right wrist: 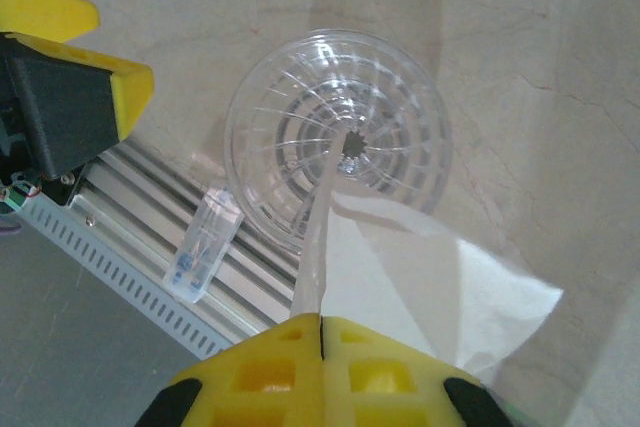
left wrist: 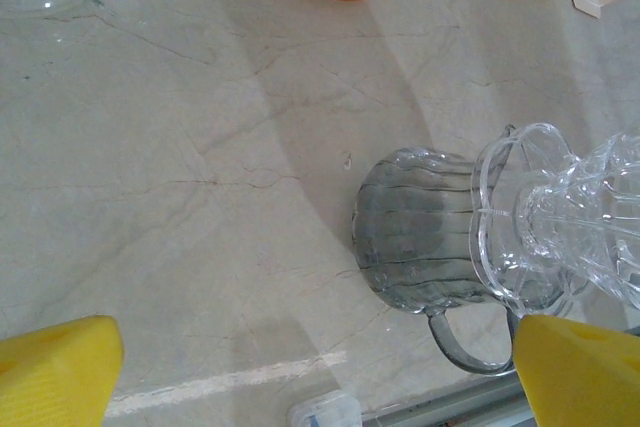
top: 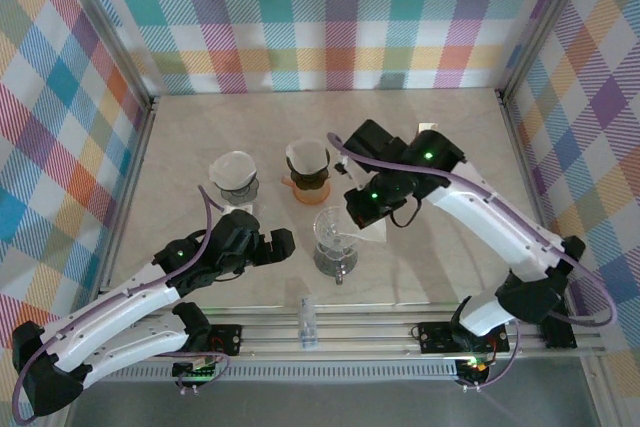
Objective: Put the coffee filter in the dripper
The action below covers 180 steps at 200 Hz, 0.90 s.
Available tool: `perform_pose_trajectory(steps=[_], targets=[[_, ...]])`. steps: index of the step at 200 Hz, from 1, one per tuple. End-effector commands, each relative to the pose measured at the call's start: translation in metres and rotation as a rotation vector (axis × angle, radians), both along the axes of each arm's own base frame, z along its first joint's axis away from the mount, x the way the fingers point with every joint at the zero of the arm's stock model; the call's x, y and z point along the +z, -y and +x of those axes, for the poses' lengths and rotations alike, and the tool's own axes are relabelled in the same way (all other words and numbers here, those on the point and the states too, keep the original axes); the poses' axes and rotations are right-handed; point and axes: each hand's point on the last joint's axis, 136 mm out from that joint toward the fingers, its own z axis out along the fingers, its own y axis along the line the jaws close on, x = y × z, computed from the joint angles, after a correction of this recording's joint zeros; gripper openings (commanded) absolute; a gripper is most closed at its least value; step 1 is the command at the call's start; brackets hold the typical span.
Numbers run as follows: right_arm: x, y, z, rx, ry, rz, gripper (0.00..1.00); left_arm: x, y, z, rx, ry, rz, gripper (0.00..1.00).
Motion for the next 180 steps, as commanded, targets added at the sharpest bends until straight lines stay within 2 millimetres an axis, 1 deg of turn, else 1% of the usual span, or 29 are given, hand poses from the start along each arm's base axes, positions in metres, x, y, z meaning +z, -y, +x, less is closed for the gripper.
perform_pose_trajectory(steps=[1, 26, 81, 126, 171, 180], targets=[[0.001, -0.006, -0.002, 0.050, -0.002, -0.022, 0.00, 0.012, 0.003, 0.003, -0.014, 0.027, -0.029, 1.00], [-0.008, -0.021, 0.001, 0.079, -0.028, -0.027, 0.00, 0.013, 0.003, 0.001, -0.021, 0.028, -0.035, 1.00], [-0.033, -0.040, 0.010, 0.090, -0.057, -0.032, 0.00, 0.013, 0.002, 0.000, -0.022, 0.031, -0.040, 1.00], [-0.051, -0.049, 0.008, 0.089, -0.094, -0.015, 0.00, 0.012, 0.003, -0.001, -0.021, 0.025, -0.044, 1.00], [-0.071, -0.048, 0.006, 0.070, -0.117, -0.022, 0.00, 0.013, 0.005, 0.000, -0.021, 0.020, -0.049, 1.00], [-0.074, -0.047, 0.007, 0.068, -0.113, -0.028, 0.02, 0.013, 0.005, 0.000, -0.020, 0.017, -0.049, 1.00]])
